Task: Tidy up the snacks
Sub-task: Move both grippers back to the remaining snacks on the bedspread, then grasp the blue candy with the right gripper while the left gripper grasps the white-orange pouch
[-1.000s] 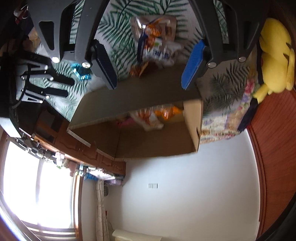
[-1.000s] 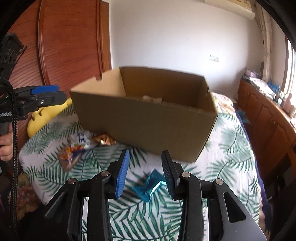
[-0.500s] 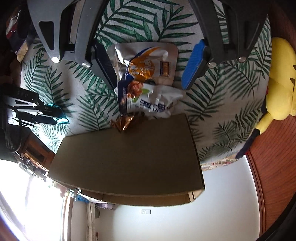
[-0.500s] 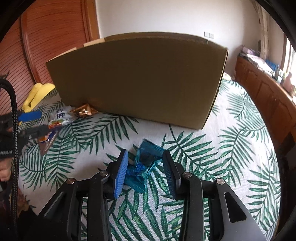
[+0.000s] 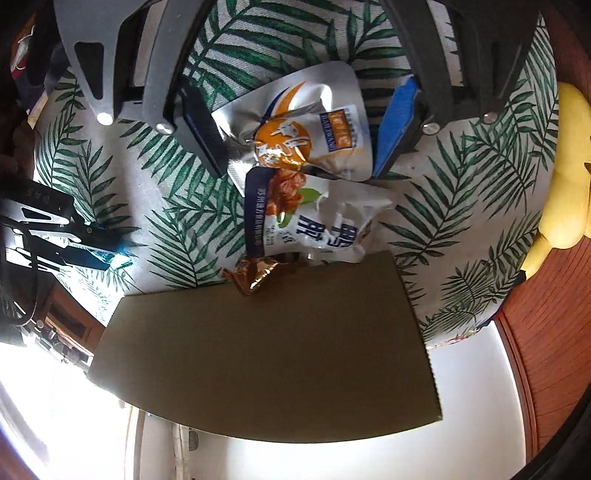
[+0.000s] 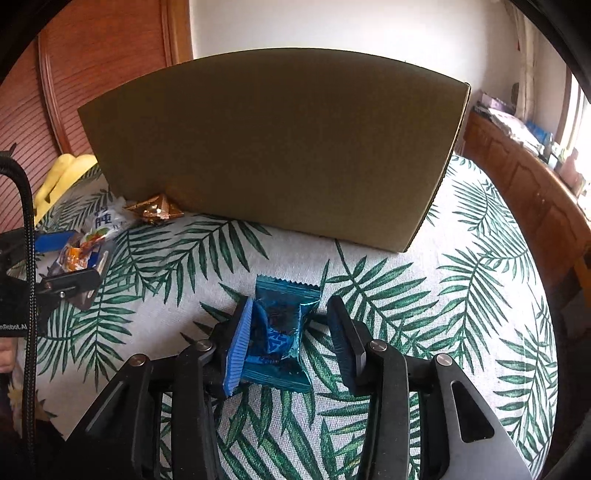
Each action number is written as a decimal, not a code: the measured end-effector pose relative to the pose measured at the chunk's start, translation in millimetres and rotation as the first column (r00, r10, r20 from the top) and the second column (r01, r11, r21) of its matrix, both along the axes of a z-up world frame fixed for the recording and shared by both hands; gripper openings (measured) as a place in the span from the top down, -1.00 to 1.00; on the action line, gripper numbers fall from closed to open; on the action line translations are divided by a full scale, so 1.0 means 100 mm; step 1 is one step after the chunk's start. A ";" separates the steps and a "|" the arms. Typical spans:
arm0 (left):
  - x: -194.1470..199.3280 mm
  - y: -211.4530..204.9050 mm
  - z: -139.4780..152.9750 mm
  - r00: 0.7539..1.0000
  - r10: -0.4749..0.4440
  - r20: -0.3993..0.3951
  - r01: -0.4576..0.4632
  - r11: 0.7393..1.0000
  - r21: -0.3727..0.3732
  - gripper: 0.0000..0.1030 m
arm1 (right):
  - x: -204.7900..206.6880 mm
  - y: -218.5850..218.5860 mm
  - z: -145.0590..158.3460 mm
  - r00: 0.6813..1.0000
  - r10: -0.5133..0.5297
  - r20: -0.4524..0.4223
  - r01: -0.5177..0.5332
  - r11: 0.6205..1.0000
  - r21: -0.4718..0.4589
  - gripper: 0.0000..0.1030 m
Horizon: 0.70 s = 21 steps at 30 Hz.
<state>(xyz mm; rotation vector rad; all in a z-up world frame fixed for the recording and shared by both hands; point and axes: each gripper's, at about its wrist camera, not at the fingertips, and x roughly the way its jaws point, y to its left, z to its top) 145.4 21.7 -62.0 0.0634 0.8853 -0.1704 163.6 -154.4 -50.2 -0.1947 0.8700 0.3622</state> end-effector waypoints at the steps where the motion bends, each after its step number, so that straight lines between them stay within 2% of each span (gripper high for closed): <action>1: 0.00 -0.03 0.00 1.000 -0.008 -0.004 0.008 1.000 0.007 -0.65 | 0.00 0.00 0.00 1.000 -0.001 0.000 0.001 1.000 0.002 0.20; 3: -0.01 -0.05 -0.01 1.000 -0.017 -0.008 0.017 1.000 0.012 -0.73 | -0.01 -0.01 0.00 1.000 -0.002 -0.004 0.002 1.000 0.009 0.19; 10: -0.05 -0.09 0.02 1.000 -0.004 -0.007 0.004 1.000 0.012 -0.75 | 0.02 -0.03 -0.01 1.000 -0.005 -0.003 0.005 1.000 0.012 0.19; 21: -0.25 -0.05 0.02 1.000 0.001 0.022 -0.001 1.000 -0.005 -0.60 | 0.02 -0.03 -0.01 1.000 -0.008 -0.003 0.008 1.000 0.014 0.19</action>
